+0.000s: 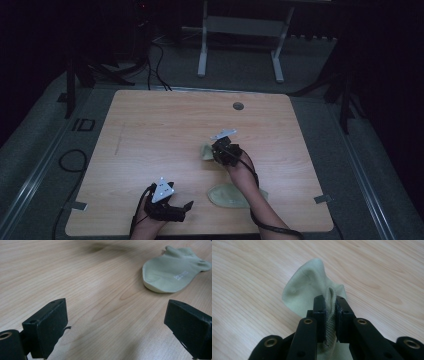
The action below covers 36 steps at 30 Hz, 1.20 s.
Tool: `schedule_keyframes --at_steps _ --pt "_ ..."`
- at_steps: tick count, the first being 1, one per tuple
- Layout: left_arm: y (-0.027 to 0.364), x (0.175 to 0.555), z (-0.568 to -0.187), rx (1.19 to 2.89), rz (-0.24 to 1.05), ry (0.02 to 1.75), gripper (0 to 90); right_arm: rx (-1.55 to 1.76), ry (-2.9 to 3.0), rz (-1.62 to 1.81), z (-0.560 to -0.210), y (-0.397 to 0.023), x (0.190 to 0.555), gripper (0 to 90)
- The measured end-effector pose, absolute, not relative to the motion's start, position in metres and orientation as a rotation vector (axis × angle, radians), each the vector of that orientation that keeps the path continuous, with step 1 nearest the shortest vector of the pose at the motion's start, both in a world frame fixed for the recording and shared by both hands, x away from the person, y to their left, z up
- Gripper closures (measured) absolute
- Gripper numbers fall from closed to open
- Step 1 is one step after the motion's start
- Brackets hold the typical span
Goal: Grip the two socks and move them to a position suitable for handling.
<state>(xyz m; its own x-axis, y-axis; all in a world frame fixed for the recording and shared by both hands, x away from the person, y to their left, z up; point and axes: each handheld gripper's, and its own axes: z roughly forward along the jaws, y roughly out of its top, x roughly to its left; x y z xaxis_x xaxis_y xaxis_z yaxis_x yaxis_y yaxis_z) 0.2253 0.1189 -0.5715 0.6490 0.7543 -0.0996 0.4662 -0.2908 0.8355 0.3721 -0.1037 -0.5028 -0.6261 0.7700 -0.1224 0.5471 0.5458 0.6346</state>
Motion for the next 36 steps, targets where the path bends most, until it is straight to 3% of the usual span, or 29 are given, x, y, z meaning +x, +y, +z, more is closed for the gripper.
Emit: schedule_keyframes --at_steps 5,12,15,16,17,21,24,28,31,32,33,36 --pt "0.117 0.228 -0.573 1.953 0.378 0.955 4.8 1.146 2.34 0.784 -0.5 -0.134 0.368 80.6" --pt "0.11 0.229 -0.57 1.997 0.349 0.906 8.4 1.261 2.318 0.76 -0.527 -0.157 0.363 78.4" --pt "0.108 0.231 -0.569 1.999 0.336 0.902 8.3 1.285 2.348 0.742 -0.541 -0.155 0.362 70.3" --pt "0.108 0.233 -0.568 1.99 0.333 0.913 8.2 1.274 2.359 0.726 -0.548 -0.152 0.362 58.0" --pt "0.107 0.235 -0.566 1.984 0.333 0.922 8.2 1.275 2.351 0.735 -0.551 -0.151 0.361 55.0" --pt "0.098 0.24 -0.557 1.999 0.363 0.887 10.7 1.283 2.339 0.766 -0.552 -0.149 0.359 45.5" --pt "0.091 0.25 -0.548 2.024 0.395 0.868 15.5 1.275 2.332 0.807 -0.542 -0.152 0.356 43.9" --pt "0.081 0.272 -0.536 2.036 0.415 0.826 39.2 1.247 2.331 0.854 -0.525 -0.158 0.347 54.2" --pt "0.074 0.283 -0.532 2.044 0.435 0.804 73.5 1.233 2.358 0.868 -0.523 -0.16 0.34 59.4" --pt "0.07 0.29 -0.531 2.054 0.431 0.792 73.5 1.233 2.358 0.868 -0.523 -0.16 0.34 59.4" --pt "0.058 0.302 -0.53 2.085 0.434 0.783 83.4 1.219 2.38 0.857 -0.527 -0.16 0.337 59.4" --pt "0.047 0.312 -0.532 2.114 0.433 0.769 87.8 1.218 2.407 0.866 -0.533 -0.161 0.335 58.4"
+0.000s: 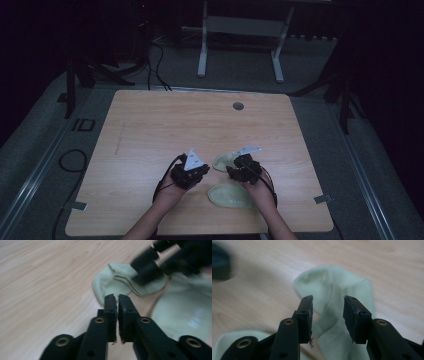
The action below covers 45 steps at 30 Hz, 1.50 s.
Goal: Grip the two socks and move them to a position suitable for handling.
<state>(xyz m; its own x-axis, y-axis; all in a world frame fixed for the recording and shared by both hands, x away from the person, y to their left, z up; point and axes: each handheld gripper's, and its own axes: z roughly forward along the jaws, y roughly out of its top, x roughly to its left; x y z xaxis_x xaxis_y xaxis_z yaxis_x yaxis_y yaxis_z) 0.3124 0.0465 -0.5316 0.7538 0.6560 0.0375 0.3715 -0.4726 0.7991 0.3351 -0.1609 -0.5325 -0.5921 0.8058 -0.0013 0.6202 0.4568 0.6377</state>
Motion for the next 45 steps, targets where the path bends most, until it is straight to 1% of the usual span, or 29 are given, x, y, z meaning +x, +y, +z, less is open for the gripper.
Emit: schedule_keyframes --at_steps 1,4,7,8,10,11,13,14,15,16,17,20,27,28,31,33,39,41,45 --pt "0.041 0.317 -0.533 2.128 0.439 0.764 87.8 1.207 2.413 0.865 -0.535 -0.161 0.334 57.1" --pt "0.02 0.333 -0.542 2.181 0.424 0.733 89.2 1.168 2.414 0.814 -0.545 -0.16 0.33 56.8" --pt "0.013 0.341 -0.548 2.212 0.422 0.735 89.2 1.177 2.43 0.804 -0.55 -0.16 0.33 56.7" --pt "0.009 0.347 -0.553 2.225 0.422 0.76 89.2 1.181 2.432 0.81 -0.553 -0.16 0.33 57.6" --pt "0.007 0.35 -0.556 2.238 0.419 0.768 89.2 1.178 2.427 0.805 -0.554 -0.16 0.33 62.6" --pt "0.006 0.353 -0.558 2.257 0.447 0.778 89.2 1.179 2.417 0.802 -0.554 -0.161 0.33 65.7" --pt "0.006 0.359 -0.562 2.259 0.455 0.806 89.2 1.179 2.407 0.796 -0.554 -0.162 0.33 74.9" --pt "0.006 0.359 -0.562 2.259 0.455 0.806 89.2 1.179 2.407 0.796 -0.554 -0.162 0.33 74.9" --pt "0.006 0.36 -0.562 2.249 0.45 0.807 89.2 1.186 2.401 0.799 -0.554 -0.163 0.331 79.2" --pt "0.006 0.361 -0.563 2.254 0.434 0.809 89.2 1.185 2.401 0.803 -0.554 -0.164 0.331 80.3" --pt "0.005 0.362 -0.564 2.261 0.446 0.797 89.2 1.194 2.405 0.808 -0.554 -0.165 0.332 81.8" --pt "0.006 0.363 -0.564 2.261 0.433 0.804 89.3 1.198 2.41 0.807 -0.553 -0.165 0.334 82.4" --pt "0.007 0.362 -0.565 2.262 0.442 0.778 89.4 1.236 2.357 0.892 -0.532 -0.179 0.335 82.6" --pt "0.007 0.362 -0.565 2.266 0.443 0.775 89.4 1.242 2.334 0.915 -0.523 -0.187 0.336 82.6" --pt "0.008 0.361 -0.565 2.271 0.449 0.772 89.4 1.254 2.318 0.922 -0.517 -0.194 0.338 82.5" --pt "0.009 0.359 -0.564 2.274 0.448 0.776 89.4 1.284 2.29 0.929 -0.51 -0.208 0.343 82.5" --pt "0.011 0.357 -0.564 2.282 0.456 0.763 89.4 1.325 2.268 0.903 -0.508 -0.228 0.349 82.5" --pt "0.011 0.357 -0.564 2.285 0.456 0.758 89.3 1.352 2.264 0.893 -0.511 -0.238 0.351 82.5" --pt "0.011 0.357 -0.564 2.286 0.463 0.755 89.4 1.375 2.261 0.883 -0.515 -0.245 0.351 82.2"
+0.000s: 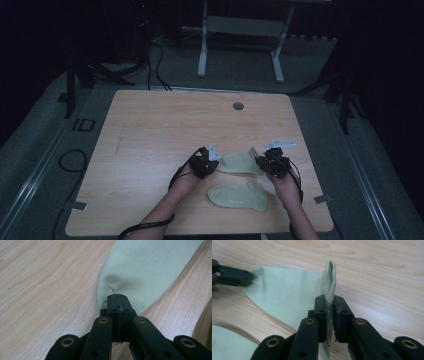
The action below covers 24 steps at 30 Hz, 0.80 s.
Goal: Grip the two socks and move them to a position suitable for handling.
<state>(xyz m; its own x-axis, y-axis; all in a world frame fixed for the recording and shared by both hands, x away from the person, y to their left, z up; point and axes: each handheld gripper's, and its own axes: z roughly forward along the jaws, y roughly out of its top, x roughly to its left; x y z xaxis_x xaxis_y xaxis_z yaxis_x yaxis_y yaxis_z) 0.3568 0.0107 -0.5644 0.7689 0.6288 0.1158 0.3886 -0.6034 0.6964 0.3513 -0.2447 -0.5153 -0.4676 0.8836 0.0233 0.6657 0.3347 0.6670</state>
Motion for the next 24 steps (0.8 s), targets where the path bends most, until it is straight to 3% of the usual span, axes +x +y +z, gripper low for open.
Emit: schedule_keyframes --at_steps 1,3,7,8,9,10,12,24 --pt "0.011 0.357 -0.564 2.288 0.462 0.754 89.4 1.383 2.261 0.883 -0.517 -0.247 0.352 80.9" --pt "0.011 0.357 -0.564 2.291 0.464 0.751 89.3 1.416 2.232 0.872 -0.519 -0.254 0.356 68.1" --pt "0.012 0.358 -0.564 2.286 0.452 0.757 89.3 1.429 2.213 0.889 -0.518 -0.256 0.357 66.4" --pt "0.013 0.359 -0.564 2.281 0.438 0.763 89.3 1.415 2.218 0.886 -0.518 -0.255 0.36 73.0" --pt "0.013 0.359 -0.564 2.281 0.438 0.763 89.3 1.415 2.218 0.886 -0.518 -0.255 0.36 73.0" --pt "0.013 0.359 -0.564 2.281 0.441 0.757 89.3 1.398 2.237 0.866 -0.521 -0.251 0.363 81.6" --pt "0.013 0.359 -0.565 2.276 0.449 0.747 89.3 1.389 2.243 0.856 -0.526 -0.248 0.367 85.5" --pt "0.011 0.364 -0.566 2.266 0.445 0.743 89.2 1.387 2.266 0.757 -0.55 -0.241 0.381 86.0"
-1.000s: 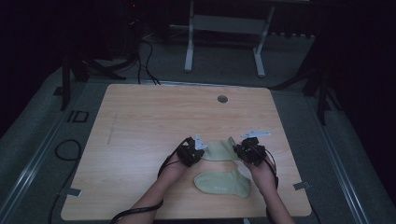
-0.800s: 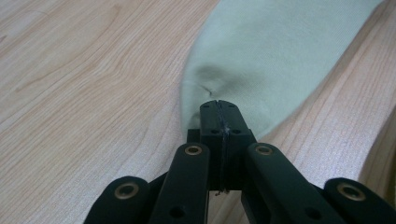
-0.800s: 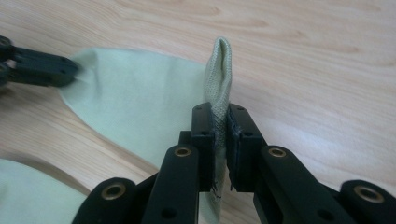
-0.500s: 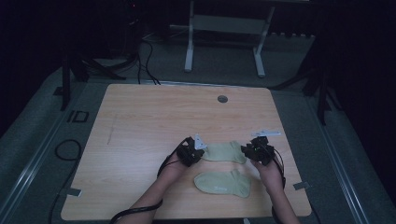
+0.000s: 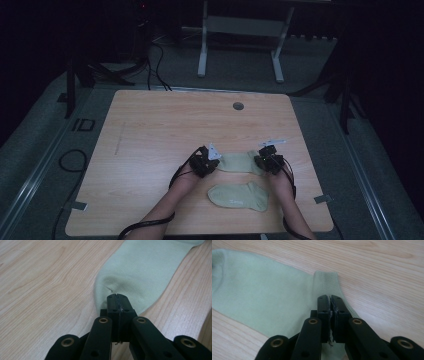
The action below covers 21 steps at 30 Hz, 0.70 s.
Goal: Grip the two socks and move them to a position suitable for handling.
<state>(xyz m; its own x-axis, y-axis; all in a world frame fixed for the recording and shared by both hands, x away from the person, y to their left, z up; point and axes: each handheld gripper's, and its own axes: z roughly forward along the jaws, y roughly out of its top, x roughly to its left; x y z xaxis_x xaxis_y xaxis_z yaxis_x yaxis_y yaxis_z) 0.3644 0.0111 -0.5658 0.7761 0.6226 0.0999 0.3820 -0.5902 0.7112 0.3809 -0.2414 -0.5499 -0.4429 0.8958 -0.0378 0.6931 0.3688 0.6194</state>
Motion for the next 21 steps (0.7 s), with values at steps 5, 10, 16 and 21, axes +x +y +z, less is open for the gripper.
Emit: schedule_keyframes --at_steps 5,10,16,21 --pt "0.005 0.364 -0.565 2.281 0.466 0.739 89.2 1.385 2.265 0.769 -0.551 -0.251 0.376 85.2" --pt "0.006 0.366 -0.565 2.27 0.437 0.757 89.1 1.373 2.271 0.766 -0.551 -0.252 0.374 83.5" --pt "0.005 0.366 -0.56 2.27 0.379 0.778 64.4 1.396 2.304 0.834 -0.546 -0.251 0.376 72.4" --pt "0.0 0.36 -0.548 2.271 0.349 0.758 47.5 1.34 2.367 0.921 -0.54 -0.249 0.374 52.4"
